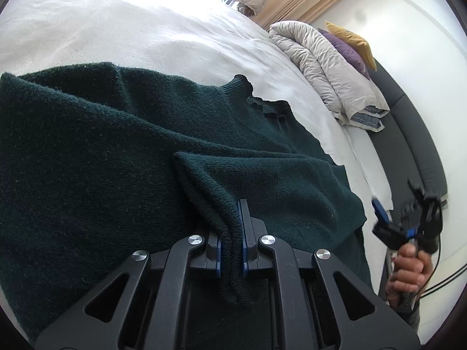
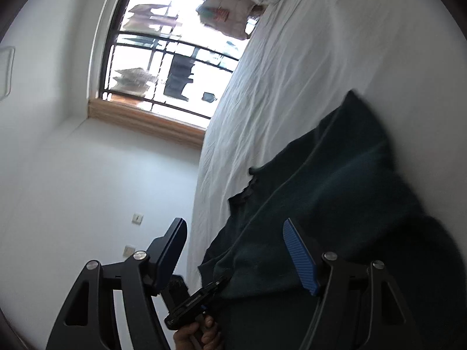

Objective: Fold small clothes

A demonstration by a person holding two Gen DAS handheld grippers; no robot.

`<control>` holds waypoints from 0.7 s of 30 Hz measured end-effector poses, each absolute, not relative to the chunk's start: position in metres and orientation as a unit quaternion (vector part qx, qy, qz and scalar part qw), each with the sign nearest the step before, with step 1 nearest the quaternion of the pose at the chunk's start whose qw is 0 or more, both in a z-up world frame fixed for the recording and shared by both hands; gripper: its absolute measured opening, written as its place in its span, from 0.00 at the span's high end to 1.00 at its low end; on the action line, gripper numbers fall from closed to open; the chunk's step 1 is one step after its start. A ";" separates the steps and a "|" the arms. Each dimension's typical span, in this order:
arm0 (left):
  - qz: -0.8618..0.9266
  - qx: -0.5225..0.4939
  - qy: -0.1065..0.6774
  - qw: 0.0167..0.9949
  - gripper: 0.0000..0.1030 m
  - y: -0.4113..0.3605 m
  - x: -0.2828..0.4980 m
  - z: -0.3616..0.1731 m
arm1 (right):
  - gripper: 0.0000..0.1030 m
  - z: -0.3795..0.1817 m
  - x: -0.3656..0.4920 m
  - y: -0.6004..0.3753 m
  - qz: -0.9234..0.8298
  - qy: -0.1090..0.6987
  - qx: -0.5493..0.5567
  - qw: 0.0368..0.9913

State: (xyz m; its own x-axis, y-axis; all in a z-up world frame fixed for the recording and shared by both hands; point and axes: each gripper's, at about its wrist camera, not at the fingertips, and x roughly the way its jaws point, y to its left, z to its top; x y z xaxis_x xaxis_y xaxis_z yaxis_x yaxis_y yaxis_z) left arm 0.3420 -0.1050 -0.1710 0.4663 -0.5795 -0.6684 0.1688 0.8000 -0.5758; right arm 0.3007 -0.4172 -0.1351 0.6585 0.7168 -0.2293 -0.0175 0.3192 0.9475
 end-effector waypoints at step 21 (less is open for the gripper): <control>-0.122 -0.124 0.410 0.895 0.88 -0.097 0.306 -0.095 | 0.41 -0.152 0.321 -0.449 0.166 0.323 0.482 0.797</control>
